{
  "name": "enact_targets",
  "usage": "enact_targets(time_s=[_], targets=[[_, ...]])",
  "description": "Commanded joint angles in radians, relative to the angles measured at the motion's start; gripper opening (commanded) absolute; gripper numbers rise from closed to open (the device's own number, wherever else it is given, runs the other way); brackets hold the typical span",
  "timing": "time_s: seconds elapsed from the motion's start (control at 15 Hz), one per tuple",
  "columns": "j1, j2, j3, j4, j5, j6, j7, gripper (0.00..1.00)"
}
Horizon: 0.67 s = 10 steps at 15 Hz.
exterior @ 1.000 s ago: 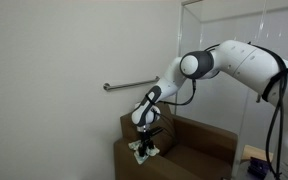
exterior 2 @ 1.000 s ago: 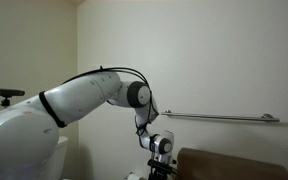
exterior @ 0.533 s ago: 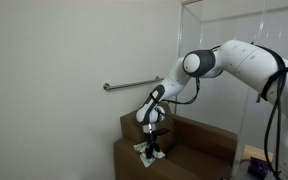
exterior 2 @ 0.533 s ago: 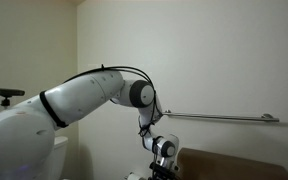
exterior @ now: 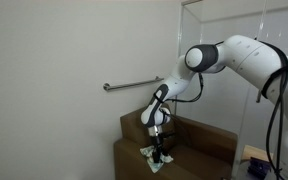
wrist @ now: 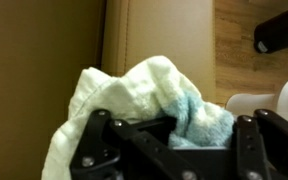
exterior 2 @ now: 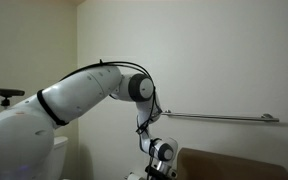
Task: Wipe the couch with the cloth
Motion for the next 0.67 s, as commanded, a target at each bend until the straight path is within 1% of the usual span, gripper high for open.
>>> enact_targets(time_s=[0.0, 0.33, 0.6], targets=[[0.000, 0.011, 0.008, -0.046, 0.025, -0.016, -0.018, 0.06], [0.045, 0.035, -0.011, 0.062, -0.003, -0.041, 0.013, 0.05], [0.065, 0.058, -0.016, 0.165, -0.001, -0.078, 0.013, 0.06]])
